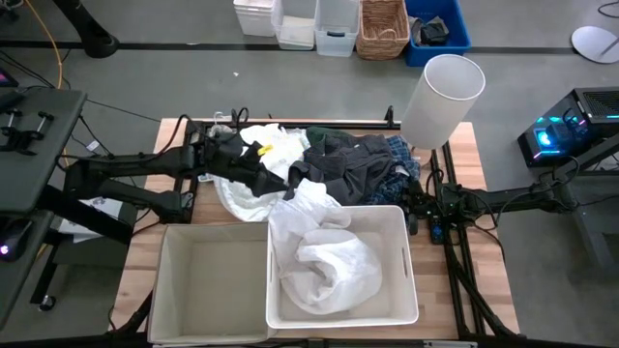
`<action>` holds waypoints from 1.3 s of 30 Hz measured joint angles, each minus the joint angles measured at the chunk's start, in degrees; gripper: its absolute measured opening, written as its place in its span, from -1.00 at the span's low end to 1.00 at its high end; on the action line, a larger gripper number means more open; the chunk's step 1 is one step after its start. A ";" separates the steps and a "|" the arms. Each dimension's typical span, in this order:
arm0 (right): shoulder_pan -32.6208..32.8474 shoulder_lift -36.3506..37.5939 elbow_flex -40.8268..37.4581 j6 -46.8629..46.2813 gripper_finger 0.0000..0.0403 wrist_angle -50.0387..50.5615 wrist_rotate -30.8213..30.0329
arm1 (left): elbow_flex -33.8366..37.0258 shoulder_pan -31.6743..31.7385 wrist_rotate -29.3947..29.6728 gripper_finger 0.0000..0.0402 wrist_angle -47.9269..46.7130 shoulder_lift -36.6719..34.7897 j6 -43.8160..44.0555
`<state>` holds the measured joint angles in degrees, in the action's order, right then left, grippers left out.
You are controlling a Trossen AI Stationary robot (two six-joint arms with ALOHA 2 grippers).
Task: Sort clothes
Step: Put the white polo shirt into the white laundry organizer
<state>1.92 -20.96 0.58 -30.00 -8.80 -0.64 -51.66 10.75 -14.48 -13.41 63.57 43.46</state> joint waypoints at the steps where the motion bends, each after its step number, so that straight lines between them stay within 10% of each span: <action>1: 0.01 -0.01 0.00 0.00 -1.00 0.00 0.00 | 0.00 -0.49 0.05 0.37 0.45 0.00 -0.36; 29: 0.01 -0.01 -0.01 0.00 -1.00 0.00 -0.02 | -0.02 -7.57 10.39 0.37 -3.58 0.00 6.64; 39: 0.01 -0.01 0.00 0.00 -1.00 0.00 0.00 | 7.41 -10.41 17.33 0.37 1.19 0.02 23.66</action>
<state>1.93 -20.97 0.58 -30.00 -8.80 -0.64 -44.25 0.33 2.85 -12.22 63.59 67.12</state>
